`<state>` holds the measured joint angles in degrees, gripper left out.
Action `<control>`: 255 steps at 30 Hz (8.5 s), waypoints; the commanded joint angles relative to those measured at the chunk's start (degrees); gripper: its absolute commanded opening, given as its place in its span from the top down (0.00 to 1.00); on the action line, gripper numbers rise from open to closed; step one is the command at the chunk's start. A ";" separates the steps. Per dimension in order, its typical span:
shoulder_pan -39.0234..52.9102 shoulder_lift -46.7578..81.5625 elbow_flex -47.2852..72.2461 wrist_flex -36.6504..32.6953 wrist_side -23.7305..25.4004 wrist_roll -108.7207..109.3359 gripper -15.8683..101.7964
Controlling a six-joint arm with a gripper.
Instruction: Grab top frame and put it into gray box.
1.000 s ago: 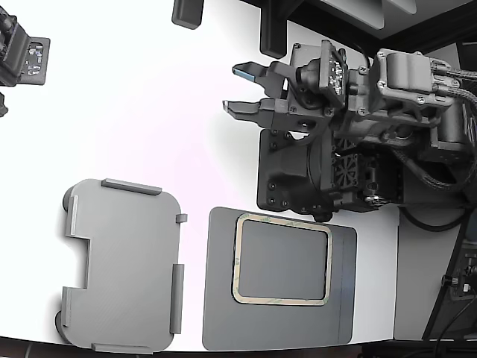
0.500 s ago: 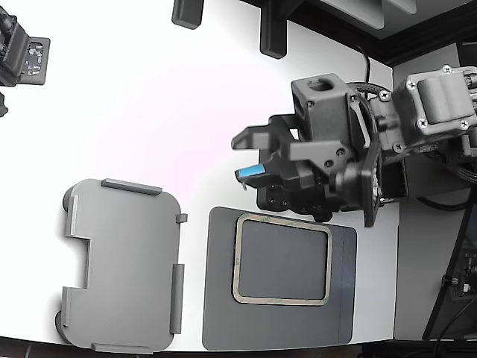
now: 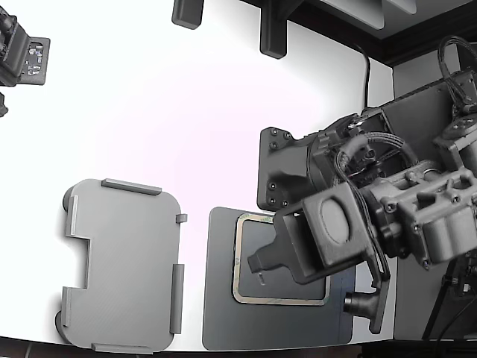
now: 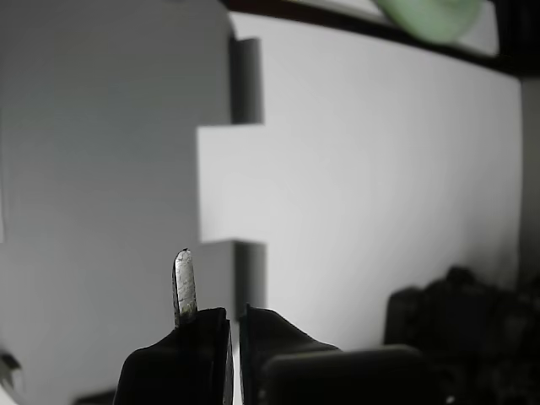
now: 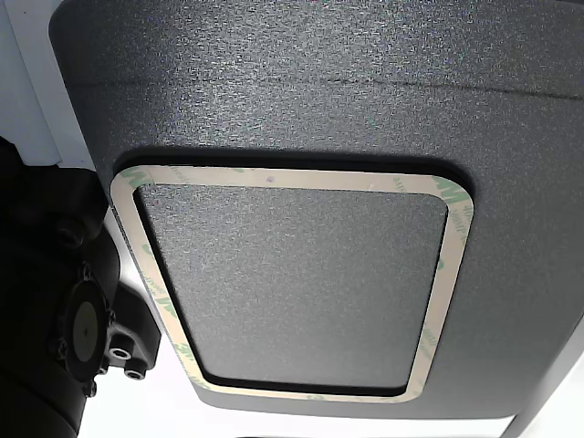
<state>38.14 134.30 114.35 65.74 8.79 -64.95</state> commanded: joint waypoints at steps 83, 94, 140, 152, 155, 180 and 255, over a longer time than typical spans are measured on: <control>49.75 -33.13 2.29 10.81 -11.25 -16.70 0.23; 49.66 -34.63 1.67 10.72 -9.84 -18.63 0.27; 49.66 -37.97 0.97 8.61 -8.17 -21.01 0.96; 49.22 -32.78 -6.15 13.71 -6.59 -19.78 0.96; 48.25 -31.55 -7.73 13.45 -6.33 -8.09 0.96; 31.73 -39.37 -32.34 29.09 20.30 91.85 0.97; -7.91 -53.53 -38.94 29.27 -2.29 190.11 0.97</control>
<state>31.11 79.63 76.64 94.31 6.59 124.98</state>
